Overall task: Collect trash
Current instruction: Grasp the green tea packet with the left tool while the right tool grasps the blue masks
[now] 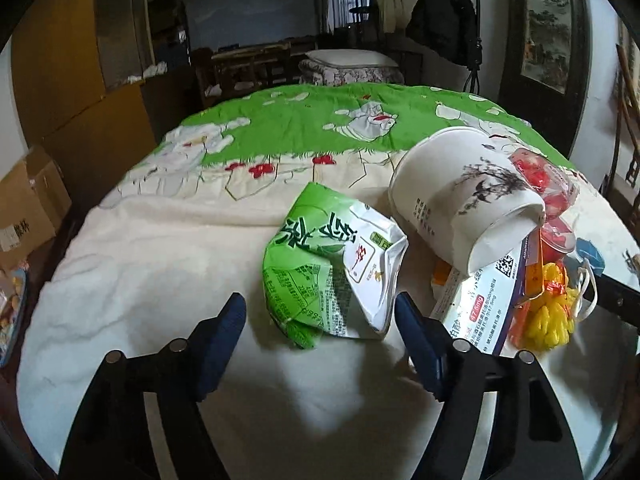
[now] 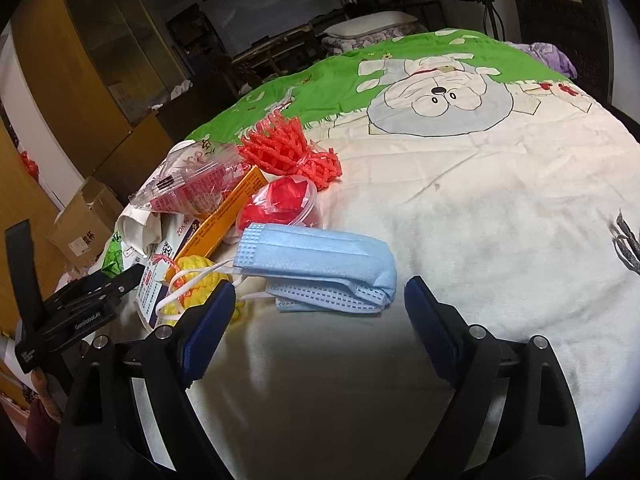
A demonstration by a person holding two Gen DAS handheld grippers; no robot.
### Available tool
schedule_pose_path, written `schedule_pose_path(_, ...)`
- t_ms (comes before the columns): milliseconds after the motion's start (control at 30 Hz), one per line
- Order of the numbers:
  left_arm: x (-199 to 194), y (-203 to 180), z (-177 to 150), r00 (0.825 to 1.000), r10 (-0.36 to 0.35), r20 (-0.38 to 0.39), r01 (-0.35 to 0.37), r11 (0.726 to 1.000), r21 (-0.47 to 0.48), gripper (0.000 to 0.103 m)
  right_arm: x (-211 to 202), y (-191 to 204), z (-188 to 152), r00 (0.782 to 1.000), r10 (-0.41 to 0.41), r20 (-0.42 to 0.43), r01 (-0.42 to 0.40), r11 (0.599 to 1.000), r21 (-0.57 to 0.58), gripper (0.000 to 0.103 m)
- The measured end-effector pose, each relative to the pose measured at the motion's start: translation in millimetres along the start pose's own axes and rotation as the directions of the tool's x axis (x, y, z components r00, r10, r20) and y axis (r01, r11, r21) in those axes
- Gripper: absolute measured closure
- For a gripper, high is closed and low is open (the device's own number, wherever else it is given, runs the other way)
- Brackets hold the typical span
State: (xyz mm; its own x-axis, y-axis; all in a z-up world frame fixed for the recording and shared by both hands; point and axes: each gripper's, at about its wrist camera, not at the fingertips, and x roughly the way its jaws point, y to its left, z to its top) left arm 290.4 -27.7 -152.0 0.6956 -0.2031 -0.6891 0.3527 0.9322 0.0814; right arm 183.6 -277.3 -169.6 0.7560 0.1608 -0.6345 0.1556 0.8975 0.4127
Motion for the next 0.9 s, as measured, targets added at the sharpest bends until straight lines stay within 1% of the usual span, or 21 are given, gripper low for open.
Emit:
schedule_pose_path(67,5,-3,6,0.999,0.037,0.015,-0.037,0.999,-0.002,0.009,0,0,0,1.000,0.001,-0.001,-0.001,1.000,0.000,0.017)
schedule_pose_path(133,12,-6,13,0.999,0.038,0.022,-0.038,0.999,-0.003,0.008,1,0,0,1.000,0.001,-0.003,-0.001,1.000,-0.001,0.017)
schedule_pose_path(200,22,-8,20,0.999,0.033,0.007,-0.032,0.999,-0.011,0.008,1,0,0,1.000,0.001,-0.004,-0.001,1.000,-0.002,0.017)
schedule_pose_path(233,29,-8,22,1.000,0.026,-0.012,-0.026,0.999,-0.022,0.008,1,0,0,1.000,0.001,-0.003,-0.001,1.000,-0.002,0.017)
schedule_pose_path(267,37,-6,22,0.999,0.017,-0.044,-0.019,0.999,-0.040,0.010,1,0,0,1.000,0.002,-0.003,-0.002,1.000,-0.001,0.016)
schedule_pose_path(300,40,-3,22,0.998,0.008,-0.061,-0.012,0.998,-0.058,0.020,1,0,0,1.000,0.004,-0.003,-0.004,1.000,0.001,0.016)
schedule_pose_path(400,39,13,18,0.996,-0.059,-0.066,0.049,0.989,-0.142,0.041,1,-1,1,1.000,0.011,0.001,-0.011,1.000,0.014,0.016)
schedule_pose_path(467,34,21,13,0.996,-0.074,-0.052,0.063,0.981,-0.184,0.041,1,-2,2,1.000,0.013,0.004,-0.013,1.000,0.021,0.016)
schedule_pose_path(533,28,24,11,0.996,-0.082,-0.035,0.073,0.976,-0.207,0.041,1,-3,2,1.000,0.015,0.010,-0.015,0.999,0.029,0.016)
schedule_pose_path(633,17,24,6,0.996,-0.091,-0.019,0.085,0.972,-0.218,0.041,1,-4,3,1.000,0.010,0.013,-0.011,0.999,0.032,0.018)
schedule_pose_path(700,8,22,2,0.996,-0.089,-0.008,0.085,0.973,-0.212,0.041,1,-3,3,1.000,-0.007,0.013,0.006,1.000,0.029,0.023)
schedule_pose_path(733,3,22,0,0.996,-0.089,-0.003,0.086,0.974,-0.210,0.041,1,-2,3,1.000,-0.011,0.013,0.011,1.000,0.027,0.028)
schedule_pose_path(767,-4,21,-3,0.996,-0.088,0.003,0.087,0.975,-0.205,0.041,2,-2,3,1.000,-0.015,0.011,0.015,1.000,0.025,0.035)
schedule_pose_path(800,-9,20,-5,0.996,-0.086,0.008,0.086,0.976,-0.202,0.041,3,-2,3,1.000,-0.022,0.006,0.021,0.999,0.024,0.039)
schedule_pose_path(867,-23,20,-9,0.997,-0.081,0.021,0.083,0.977,-0.198,0.041,3,-3,3,1.000,-0.012,0.002,0.012,1.000,0.027,0.056)
schedule_pose_path(900,-29,21,-11,0.997,-0.079,0.026,0.083,0.977,-0.199,0.041,3,-4,3,1.000,-0.007,0.003,0.007,1.000,0.030,0.060)
